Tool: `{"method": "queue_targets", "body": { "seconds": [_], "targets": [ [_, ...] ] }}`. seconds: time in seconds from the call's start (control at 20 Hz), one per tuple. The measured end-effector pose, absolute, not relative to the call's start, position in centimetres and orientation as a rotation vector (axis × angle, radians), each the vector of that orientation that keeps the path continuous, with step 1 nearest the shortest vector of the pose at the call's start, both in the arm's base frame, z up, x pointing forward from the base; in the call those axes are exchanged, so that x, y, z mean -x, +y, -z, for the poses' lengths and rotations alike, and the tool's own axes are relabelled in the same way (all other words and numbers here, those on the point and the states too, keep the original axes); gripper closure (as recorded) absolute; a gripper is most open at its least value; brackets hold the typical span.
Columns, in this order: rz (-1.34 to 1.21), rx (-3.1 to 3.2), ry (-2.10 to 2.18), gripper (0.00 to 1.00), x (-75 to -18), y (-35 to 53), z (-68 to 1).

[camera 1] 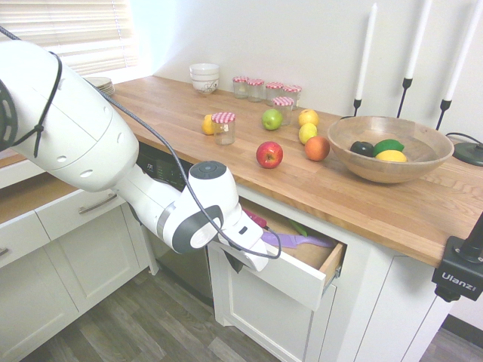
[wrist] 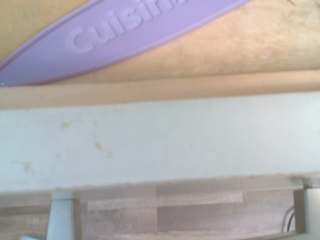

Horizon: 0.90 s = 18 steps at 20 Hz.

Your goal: Close the drawer

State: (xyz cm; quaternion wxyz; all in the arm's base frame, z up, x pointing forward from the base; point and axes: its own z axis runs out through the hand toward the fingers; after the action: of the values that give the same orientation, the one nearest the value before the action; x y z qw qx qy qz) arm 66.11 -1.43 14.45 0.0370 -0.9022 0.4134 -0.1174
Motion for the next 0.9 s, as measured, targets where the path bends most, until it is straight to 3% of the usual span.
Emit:
{"method": "queue_targets", "body": {
  "seconds": [0.9],
  "targets": [
    [0.472,2.742,1.31,1.0,-73.3,-1.7,-15.7]
  ]
}}
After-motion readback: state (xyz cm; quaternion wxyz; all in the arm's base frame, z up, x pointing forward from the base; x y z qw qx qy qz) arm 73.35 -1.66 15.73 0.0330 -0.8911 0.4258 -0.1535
